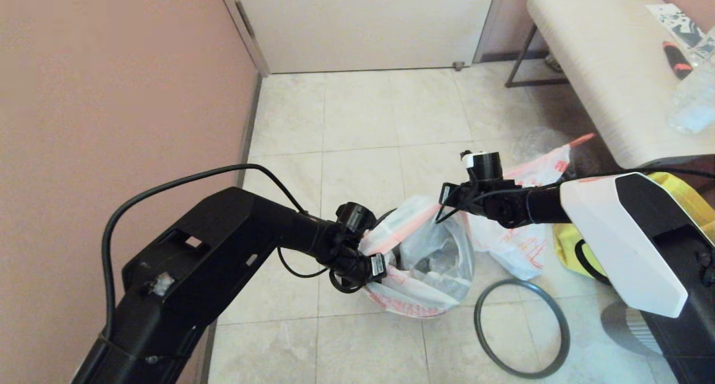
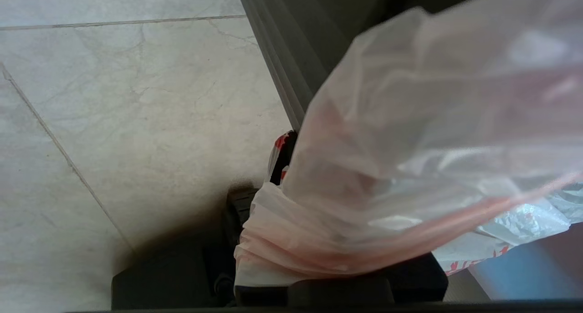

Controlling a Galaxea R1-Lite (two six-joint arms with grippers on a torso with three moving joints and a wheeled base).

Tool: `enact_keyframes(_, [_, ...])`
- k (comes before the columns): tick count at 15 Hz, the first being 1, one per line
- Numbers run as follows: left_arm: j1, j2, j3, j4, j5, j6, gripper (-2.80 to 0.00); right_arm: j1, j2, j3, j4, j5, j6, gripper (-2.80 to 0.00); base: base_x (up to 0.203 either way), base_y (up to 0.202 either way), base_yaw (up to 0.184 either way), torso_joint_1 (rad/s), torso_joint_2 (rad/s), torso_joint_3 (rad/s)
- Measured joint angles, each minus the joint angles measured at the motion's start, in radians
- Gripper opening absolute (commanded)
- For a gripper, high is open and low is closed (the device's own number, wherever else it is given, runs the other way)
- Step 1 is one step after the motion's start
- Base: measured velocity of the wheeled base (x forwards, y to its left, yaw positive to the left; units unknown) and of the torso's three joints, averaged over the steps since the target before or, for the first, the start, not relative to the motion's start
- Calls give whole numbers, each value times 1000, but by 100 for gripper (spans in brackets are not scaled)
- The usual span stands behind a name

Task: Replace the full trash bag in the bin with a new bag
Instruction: Put the new garbage bag on the trash can

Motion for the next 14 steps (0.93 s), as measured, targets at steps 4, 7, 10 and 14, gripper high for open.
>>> enact_keyframes(4, [-5,-9,5,-6,-3,1,-280,38,-46,4,113,1,0,0,0,0,0,0,0,0])
enact_keyframes(7, [-5,-19,15,-13,-9,1,-280,51,-65,5,133,2,-31,0,0,0,0,0,0,0])
enact_keyframes(10, [-6,-22,16,-15,-14,0,-280,61,-82,15,148,2,-20,0,0,0,0,0,0,0])
enact_keyframes(14, [-6,-23,15,-16,-13,1,-280,68,-166,72,255,21,2,0,0,0,0,0,0,0])
